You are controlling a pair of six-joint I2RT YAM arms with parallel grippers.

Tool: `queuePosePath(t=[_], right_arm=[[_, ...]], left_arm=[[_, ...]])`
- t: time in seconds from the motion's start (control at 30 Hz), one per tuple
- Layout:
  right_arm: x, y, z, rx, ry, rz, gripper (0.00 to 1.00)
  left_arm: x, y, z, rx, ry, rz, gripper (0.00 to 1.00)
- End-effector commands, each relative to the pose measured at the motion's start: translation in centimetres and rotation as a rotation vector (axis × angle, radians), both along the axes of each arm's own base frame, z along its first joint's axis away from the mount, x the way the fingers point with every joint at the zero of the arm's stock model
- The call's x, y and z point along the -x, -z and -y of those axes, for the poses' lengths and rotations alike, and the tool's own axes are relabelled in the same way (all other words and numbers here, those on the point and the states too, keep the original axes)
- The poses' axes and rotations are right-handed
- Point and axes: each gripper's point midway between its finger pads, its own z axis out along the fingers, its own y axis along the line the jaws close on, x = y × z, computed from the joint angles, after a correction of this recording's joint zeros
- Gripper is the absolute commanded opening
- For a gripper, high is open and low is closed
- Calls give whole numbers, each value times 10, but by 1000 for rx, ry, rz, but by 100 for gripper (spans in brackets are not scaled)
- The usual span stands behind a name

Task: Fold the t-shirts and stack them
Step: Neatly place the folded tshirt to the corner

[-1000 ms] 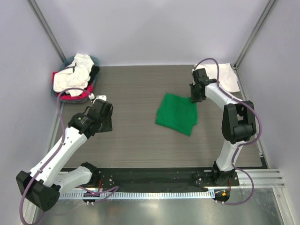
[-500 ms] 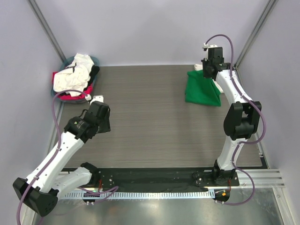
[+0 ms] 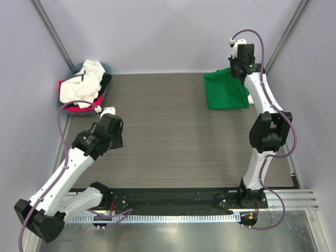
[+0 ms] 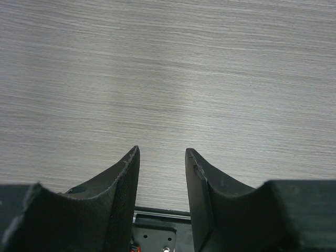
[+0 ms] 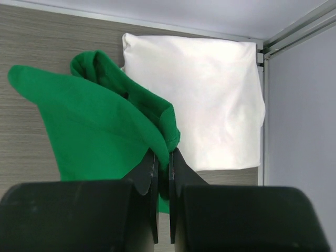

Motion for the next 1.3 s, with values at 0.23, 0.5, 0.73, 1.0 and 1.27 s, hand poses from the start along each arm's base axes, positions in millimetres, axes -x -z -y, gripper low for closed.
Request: queuePosePath(t=[0.23,0.5,0.73,1.0,1.27], right_arm=[[-9,-68,20,6,13,178,1],[-3,-82,30,-53,-1,201,1],[11,-113,22,-104,-44,260,1],[28,-139,1,-170,-130,296,1],[42,-151,-1,-167,-149,309,1]], left_arm=[[-8,-3,-2,-3,-29,31,40],[-8,-2,-2,-6,-33,33,40],[-8,0,-3,-12,-35,23,39],[-8,0,-3,-13,-37,22,38],[-8,-1,-3,-10,-41,28,38]])
